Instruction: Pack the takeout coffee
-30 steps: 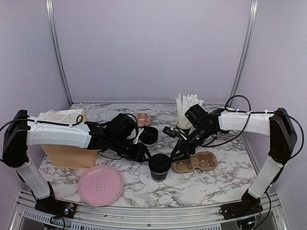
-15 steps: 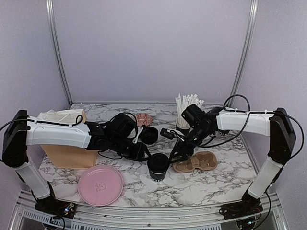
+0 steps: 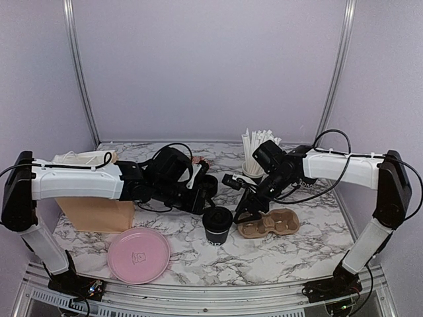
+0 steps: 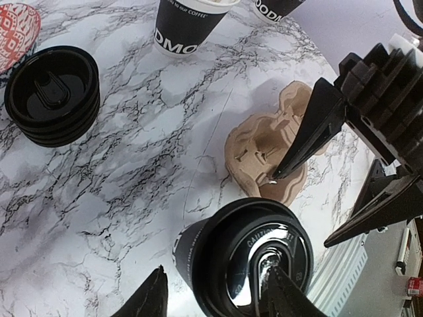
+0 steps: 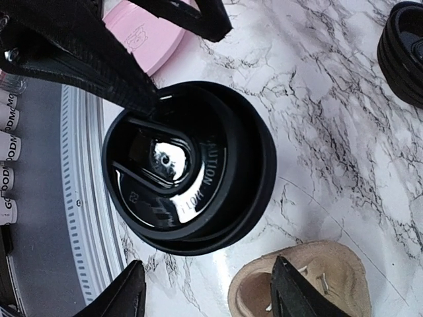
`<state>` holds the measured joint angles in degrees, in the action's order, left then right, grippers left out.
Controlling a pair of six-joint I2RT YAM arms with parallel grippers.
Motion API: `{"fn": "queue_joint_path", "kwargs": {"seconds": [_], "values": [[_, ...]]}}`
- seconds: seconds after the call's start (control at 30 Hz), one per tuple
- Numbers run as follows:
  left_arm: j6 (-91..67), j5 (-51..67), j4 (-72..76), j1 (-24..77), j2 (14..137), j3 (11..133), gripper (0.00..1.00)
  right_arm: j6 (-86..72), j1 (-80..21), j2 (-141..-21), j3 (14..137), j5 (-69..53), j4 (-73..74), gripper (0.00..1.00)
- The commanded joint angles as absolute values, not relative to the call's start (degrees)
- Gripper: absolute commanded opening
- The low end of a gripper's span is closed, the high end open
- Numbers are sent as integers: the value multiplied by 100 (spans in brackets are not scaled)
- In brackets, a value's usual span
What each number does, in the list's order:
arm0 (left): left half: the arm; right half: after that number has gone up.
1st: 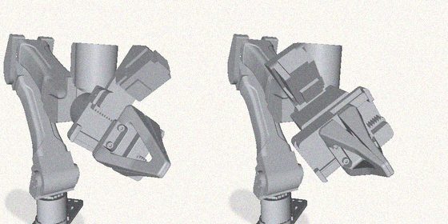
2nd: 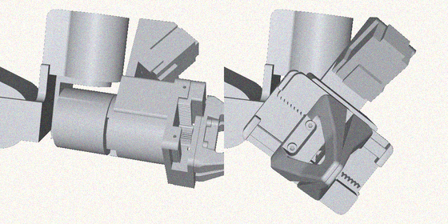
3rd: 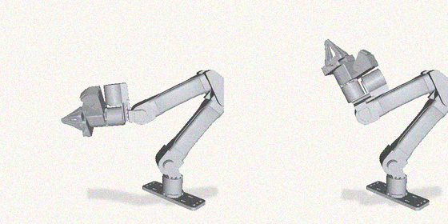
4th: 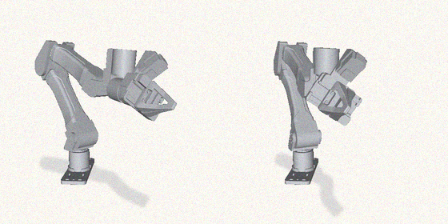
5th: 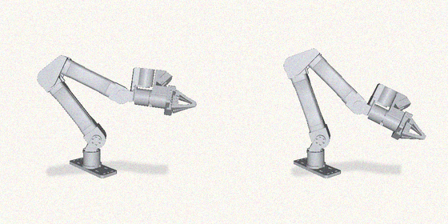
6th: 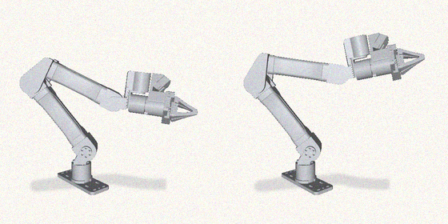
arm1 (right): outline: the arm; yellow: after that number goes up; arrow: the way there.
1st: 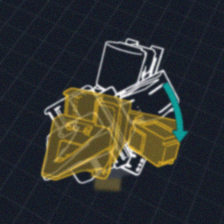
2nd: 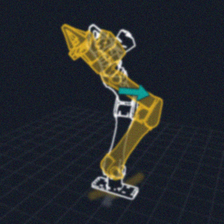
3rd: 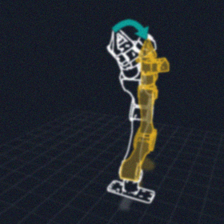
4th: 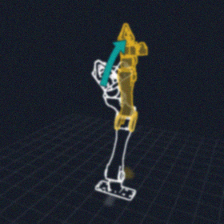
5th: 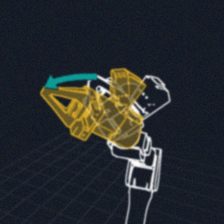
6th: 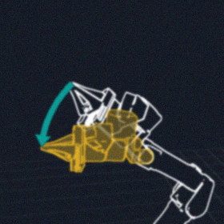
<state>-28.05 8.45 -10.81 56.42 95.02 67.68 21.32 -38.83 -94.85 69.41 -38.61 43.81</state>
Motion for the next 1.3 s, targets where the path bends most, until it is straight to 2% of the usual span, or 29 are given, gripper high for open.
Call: {"fn": "queue_joint_path", "kwargs": {"seconds": [0.0, 0.23, 0.43, 0.93, 1.27], "values": [[-2625, 618, -1198, 5669, 9265, 6927, 52, 2262, -3847, -9341, 7030, -4034, 4377, 62], [-3062, 331, -1559, 5707, 8956, 6956, 52, 2346, -3756, -9309, 7228, -3864, 4477, 62], [-3487, 574, -1790, 5864, 8761, 6645, 54, 2503, -3738, -9347, 7439, -3479, 4317, 62], [-3883, 771, -1396, 5985, 9338, 6557, 55, 2557, -3743, -9843, 7642, -4218, 4133, 66], [-3566, 771, -1344, 5867, 9749, 6869, 52, 2672, -3761, -9521, 7254, -4651, 4420, 66]]}}
